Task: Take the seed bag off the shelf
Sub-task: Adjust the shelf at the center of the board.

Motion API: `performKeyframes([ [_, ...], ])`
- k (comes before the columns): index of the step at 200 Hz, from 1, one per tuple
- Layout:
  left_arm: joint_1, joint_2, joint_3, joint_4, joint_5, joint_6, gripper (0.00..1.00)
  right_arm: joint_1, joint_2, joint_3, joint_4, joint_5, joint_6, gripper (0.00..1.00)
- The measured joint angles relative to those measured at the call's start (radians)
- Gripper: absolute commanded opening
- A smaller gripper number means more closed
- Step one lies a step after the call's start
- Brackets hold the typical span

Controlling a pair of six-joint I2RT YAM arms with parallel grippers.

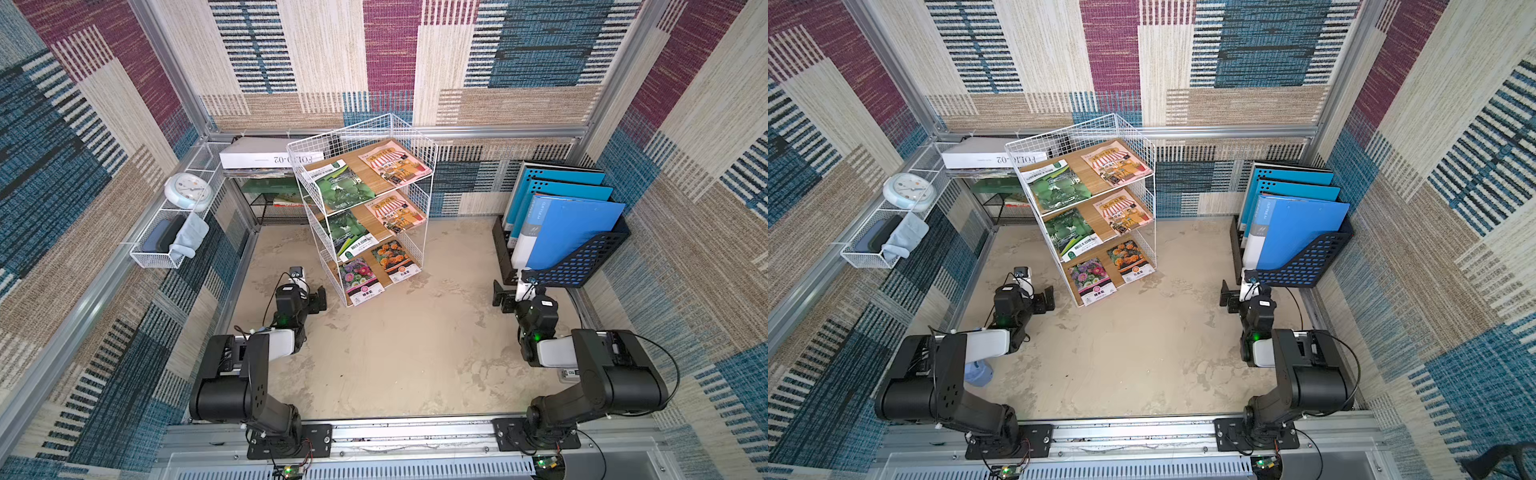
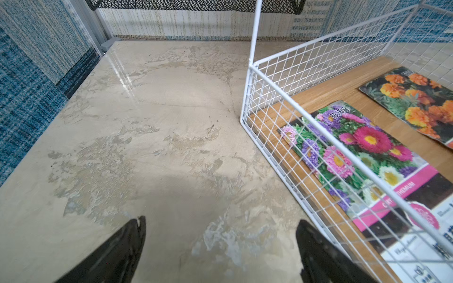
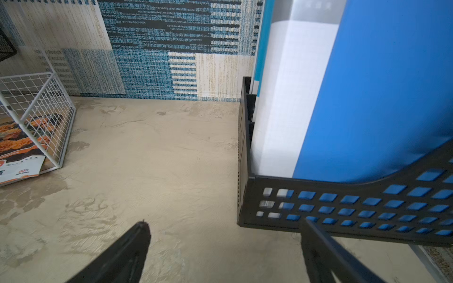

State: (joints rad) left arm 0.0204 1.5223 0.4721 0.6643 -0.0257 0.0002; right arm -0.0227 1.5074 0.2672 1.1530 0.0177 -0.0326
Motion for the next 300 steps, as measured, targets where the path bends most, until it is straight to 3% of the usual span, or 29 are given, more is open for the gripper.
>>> performKeyframes([
  [243, 0.0, 0.0, 0.0, 0.0, 0.0, 0.0, 0.99, -0.017, 0.005, 0.01, -0.012, -0.027, 0.011, 1.0],
  [270, 0.0, 0.0, 0.0, 0.0, 0.002, 0.0, 0.99, -0.018, 0.003, 0.01, -0.012, -0.035, 0.011, 0.89],
  [289, 0.0, -0.036, 0.0, -0.034, 0.002, -0.001, 0.87, -0.018, -0.047, 0.042, -0.098, -0.084, 0.003, 0.84],
  [300, 0.0, -0.105, 0.017, -0.11, -0.003, -0.002, 0.85, -0.016, -0.099, 0.124, -0.216, -0.122, -0.003, 0.84],
])
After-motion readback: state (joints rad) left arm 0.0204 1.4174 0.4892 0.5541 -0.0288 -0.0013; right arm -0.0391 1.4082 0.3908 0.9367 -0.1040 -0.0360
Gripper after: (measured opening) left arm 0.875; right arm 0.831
